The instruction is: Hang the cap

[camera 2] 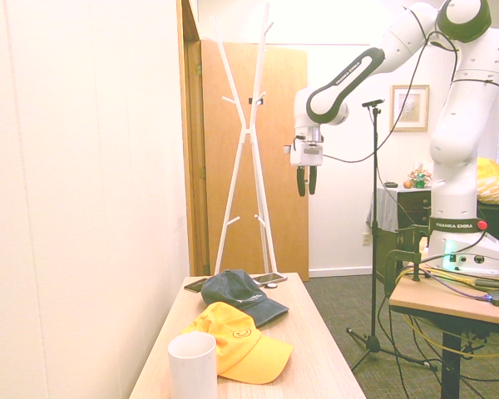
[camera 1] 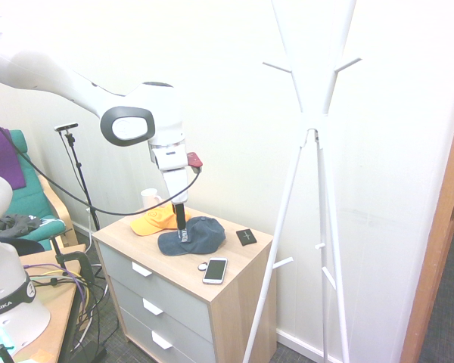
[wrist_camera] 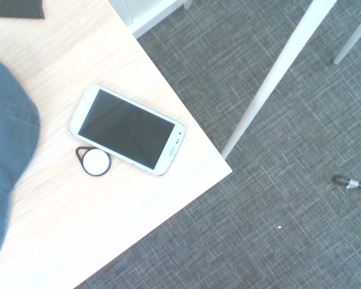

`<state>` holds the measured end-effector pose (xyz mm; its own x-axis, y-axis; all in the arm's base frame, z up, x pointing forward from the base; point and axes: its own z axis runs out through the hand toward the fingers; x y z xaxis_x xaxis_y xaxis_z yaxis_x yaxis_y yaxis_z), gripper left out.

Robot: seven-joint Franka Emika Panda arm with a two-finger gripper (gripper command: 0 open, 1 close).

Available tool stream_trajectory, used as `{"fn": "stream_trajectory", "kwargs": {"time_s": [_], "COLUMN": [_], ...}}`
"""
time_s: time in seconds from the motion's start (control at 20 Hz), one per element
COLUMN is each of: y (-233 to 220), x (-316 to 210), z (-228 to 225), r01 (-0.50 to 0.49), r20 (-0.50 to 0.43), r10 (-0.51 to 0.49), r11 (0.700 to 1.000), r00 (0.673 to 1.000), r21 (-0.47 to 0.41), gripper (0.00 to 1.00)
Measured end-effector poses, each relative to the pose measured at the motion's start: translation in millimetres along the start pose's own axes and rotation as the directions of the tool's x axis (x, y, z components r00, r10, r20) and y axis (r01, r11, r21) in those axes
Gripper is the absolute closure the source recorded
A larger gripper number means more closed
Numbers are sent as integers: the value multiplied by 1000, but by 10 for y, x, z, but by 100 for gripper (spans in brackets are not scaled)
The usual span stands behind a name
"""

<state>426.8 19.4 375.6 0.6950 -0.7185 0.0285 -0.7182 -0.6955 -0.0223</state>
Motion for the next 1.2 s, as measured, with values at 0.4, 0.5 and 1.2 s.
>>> {"fn": "stream_trajectory", "kwargs": {"time_s": [0.4,0.5,1.2], "y": [-454,-747,-2583], "x": [-433,-689,-1650], "z": [164,281,1334], "r01": [41,75,264], "r20": [-6,-16,-26], "r10": [-41,-76,-264], "r11": [999,997,964], "r00": [999,997,964], "r21": [-13,-13,7], "gripper": [0,0,0]}}
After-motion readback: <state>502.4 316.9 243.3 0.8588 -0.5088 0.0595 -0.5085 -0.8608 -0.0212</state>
